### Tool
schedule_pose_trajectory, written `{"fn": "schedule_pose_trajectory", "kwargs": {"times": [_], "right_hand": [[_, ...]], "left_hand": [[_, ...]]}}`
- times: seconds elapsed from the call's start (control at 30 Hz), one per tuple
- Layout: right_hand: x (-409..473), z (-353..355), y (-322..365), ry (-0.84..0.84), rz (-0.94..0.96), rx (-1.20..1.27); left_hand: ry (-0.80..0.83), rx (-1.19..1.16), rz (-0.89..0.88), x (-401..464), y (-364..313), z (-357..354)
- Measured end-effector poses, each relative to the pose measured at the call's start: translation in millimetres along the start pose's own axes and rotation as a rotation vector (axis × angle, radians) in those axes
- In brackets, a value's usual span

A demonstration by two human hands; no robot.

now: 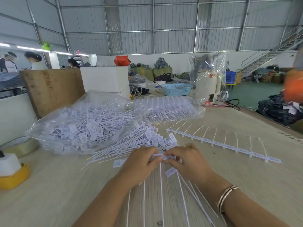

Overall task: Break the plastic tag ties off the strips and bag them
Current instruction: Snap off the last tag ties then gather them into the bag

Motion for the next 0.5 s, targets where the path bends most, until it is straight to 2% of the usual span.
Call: {"fn": "schedule_pose_trajectory", "kwargs": {"times": [0.17, 0.37, 0.5], "right_hand": [[0.8, 1.0, 0.1, 0.075, -0.032, 0.069], [1.5, 4.3, 0.7, 0.067, -0.086, 0.274], [1.5, 6.4, 7.1, 0.101, -0.215, 0.464]], "left_hand": [[0.01, -0.001, -0.018, 0.3, -0.1, 0.8], [-0.01, 0.003, -0.045, 1.0, -2.3, 3.2], [-0.067, -0.009, -0.052, 2.7, -3.9, 5.4]]}}
Point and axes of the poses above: each hand's wrist, its own x-axis towards the middle knuckle, its own z-axis out of the back of the hand, y = z × x, the point moved 1 cm from there along x, towards the middle knuckle, and after that the axes turned 10 degrees about -y, right-handed, at the moved point
